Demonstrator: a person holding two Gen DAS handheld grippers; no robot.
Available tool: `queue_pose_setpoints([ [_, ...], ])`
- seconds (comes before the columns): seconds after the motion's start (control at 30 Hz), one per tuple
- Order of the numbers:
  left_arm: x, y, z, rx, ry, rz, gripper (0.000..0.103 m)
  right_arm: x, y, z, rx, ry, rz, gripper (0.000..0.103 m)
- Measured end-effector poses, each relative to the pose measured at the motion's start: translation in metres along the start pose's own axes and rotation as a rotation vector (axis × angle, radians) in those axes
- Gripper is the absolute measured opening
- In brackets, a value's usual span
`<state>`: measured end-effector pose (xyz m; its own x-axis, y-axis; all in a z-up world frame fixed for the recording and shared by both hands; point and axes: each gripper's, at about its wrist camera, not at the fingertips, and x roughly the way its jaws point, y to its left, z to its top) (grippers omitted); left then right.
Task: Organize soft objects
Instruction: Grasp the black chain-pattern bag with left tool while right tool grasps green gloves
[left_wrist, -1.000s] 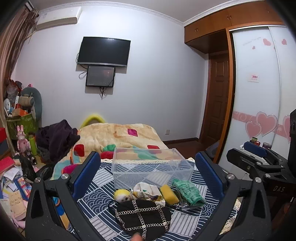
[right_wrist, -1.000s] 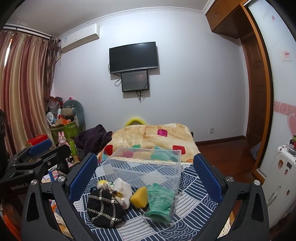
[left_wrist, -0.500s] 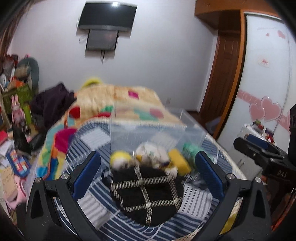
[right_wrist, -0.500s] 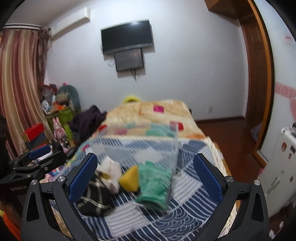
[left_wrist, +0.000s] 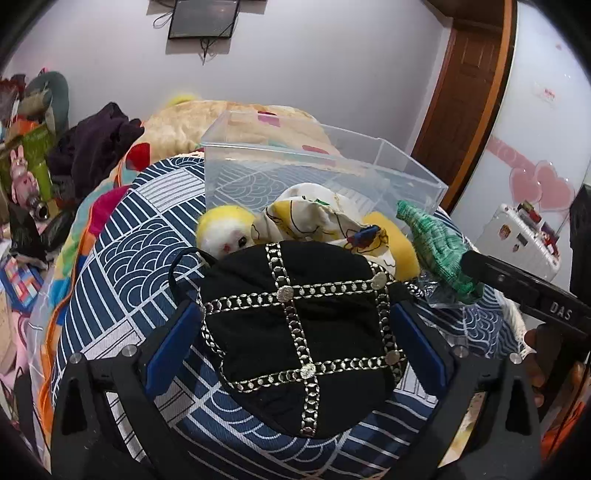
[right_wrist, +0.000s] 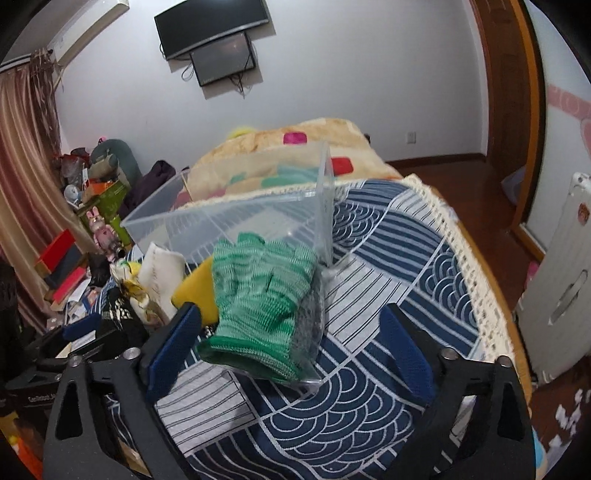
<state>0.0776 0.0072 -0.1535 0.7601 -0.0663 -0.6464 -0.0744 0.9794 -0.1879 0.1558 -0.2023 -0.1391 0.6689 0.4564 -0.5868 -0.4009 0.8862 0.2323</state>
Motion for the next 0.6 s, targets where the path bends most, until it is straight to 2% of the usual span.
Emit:
queue_pose_setpoints([
  [0.03,0.001,-0.001,-0.001,0.008,-0.002,0.007,0.103,0.002,0.0,-0.001,0.001,0.012,0.005,0.087],
  [0.1,0.005,0.001,-0.003,0.015,-0.003,0.032,0.095,0.007,0.0,-0.002,0.005,0.029,0.02,0.081],
  [0.13,0.007,0.003,-0.003,0.009,0.002,0.056,0.084,0.01,0.001,-0.003,0.006,0.041,0.03,0.076],
  [0.17,0.01,0.005,-0.005,-0.005,0.017,0.065,0.078,0.01,0.001,-0.004,0.007,0.05,0.035,0.071],
  [0.23,0.012,0.013,-0.008,-0.045,0.029,0.05,0.077,0.013,0.002,-0.006,0.009,0.067,0.048,0.063],
  [0.3,0.009,0.016,-0.01,-0.042,0.021,0.06,0.069,0.016,0.003,-0.007,0.012,0.074,0.056,0.051],
  [0.33,0.008,0.016,-0.011,-0.039,0.019,0.065,0.065,0.016,0.003,-0.007,0.013,0.073,0.061,0.048],
  [0.43,0.004,0.021,-0.013,-0.052,0.013,0.052,0.047,0.013,0.005,-0.005,0.003,0.055,0.052,0.04],
  [0.53,-0.002,0.025,-0.013,-0.086,0.016,-0.017,0.025,0.009,0.009,-0.003,-0.029,0.022,0.027,0.03],
  [0.6,-0.007,0.025,-0.012,-0.094,0.007,-0.033,0.019,0.006,0.012,-0.002,-0.046,0.0,0.02,0.021],
])
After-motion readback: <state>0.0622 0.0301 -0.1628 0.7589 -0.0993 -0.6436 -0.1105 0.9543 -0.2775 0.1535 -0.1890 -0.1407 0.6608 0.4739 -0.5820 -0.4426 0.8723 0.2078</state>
